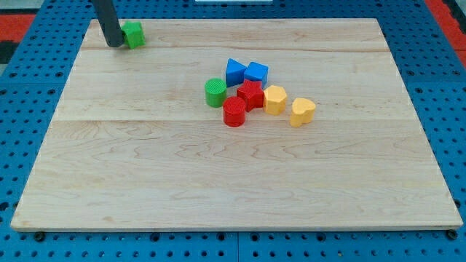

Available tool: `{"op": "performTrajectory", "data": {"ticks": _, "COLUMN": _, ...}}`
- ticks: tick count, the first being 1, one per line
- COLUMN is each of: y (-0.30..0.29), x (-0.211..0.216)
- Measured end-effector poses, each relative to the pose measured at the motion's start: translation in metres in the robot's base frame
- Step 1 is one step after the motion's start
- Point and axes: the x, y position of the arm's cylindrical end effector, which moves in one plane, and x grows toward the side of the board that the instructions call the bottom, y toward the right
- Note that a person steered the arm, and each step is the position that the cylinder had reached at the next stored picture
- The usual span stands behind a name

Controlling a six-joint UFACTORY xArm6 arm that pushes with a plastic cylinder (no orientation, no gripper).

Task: Move the blue cube diagonal top right to the yellow heart

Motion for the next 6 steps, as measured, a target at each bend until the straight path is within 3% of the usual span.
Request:
{"op": "performTrajectory", "data": {"ticks": 3, "y": 0.053, "x": 0.088}}
{"op": "performTrajectory", "data": {"ticks": 4, "y": 0.132, "x": 0.095}}
{"op": "performTrajectory", "data": {"ticks": 6, "y": 0.135, "x": 0.093}}
